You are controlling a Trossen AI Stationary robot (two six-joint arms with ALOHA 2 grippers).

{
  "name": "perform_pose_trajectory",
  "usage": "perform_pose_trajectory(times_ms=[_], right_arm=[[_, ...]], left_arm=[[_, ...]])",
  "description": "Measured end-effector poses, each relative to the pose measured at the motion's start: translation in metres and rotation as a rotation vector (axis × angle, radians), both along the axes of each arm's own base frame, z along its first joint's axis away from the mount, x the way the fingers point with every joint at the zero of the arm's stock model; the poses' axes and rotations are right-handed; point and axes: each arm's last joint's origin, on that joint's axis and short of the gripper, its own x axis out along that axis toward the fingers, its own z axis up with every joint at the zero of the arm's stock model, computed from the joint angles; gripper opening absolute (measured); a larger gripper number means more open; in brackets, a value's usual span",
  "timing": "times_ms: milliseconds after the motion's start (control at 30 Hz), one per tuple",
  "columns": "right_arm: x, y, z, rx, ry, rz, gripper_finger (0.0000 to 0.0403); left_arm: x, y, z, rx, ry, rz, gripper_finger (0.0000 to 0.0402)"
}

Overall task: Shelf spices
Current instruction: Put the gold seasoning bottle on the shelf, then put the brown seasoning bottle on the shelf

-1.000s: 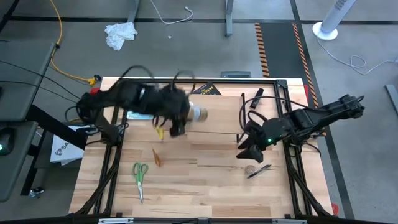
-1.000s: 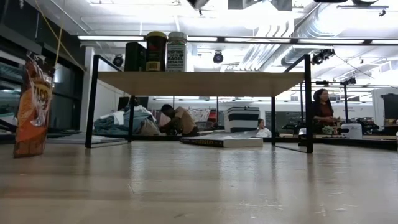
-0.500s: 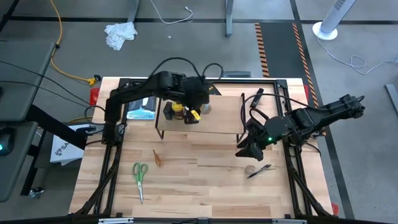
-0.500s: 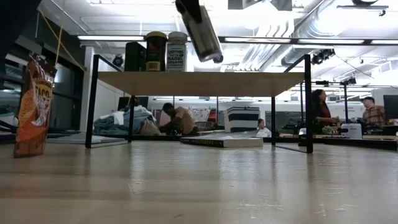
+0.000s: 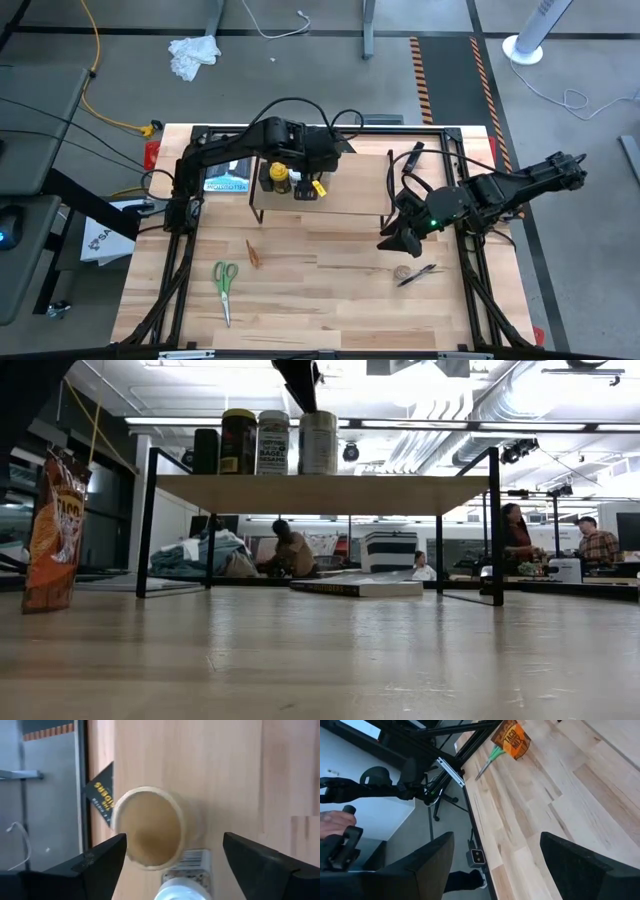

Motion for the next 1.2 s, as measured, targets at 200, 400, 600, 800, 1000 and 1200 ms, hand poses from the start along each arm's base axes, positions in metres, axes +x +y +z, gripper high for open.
perform_pose_trajectory(times_ms=[200, 400, 600, 800, 1000, 1200], right_arm=[[0.0, 0.0, 0.0, 0.0, 0.0, 0.001, 0.0293], [0.0, 0.0, 0.0, -0.013, -0.003, 0.009, 0.0293], [0.0, 0.0, -0.001, -0.054, -0.011, 0.032, 0.0293], [-0.002, -0.001, -0.003, -0.1, 0.003, 0.058, 0.0293], [-0.002, -0.001, -0.003, -0.132, -0.001, 0.079, 0.0293], [-0.001, -0.002, -0.005, -0.156, 0.003, 0.089, 0.0293]], left_arm=[[0.002, 0.0, 0.0, -0.02, -0.01, -0.021, 0.0334], [-0.009, -0.002, 0.023, 0.003, -0.117, -0.031, 0.0336], [-0.045, -0.022, 0.067, -0.077, -0.312, 0.007, 0.0337], [-0.086, -0.069, 0.101, -0.172, -0.468, 0.012, 0.0337], [-0.107, -0.134, 0.085, -0.213, -0.351, 0.075, 0.0337], [-0.11, -0.186, 0.017, -0.195, -0.301, 0.453, 0.0337]])
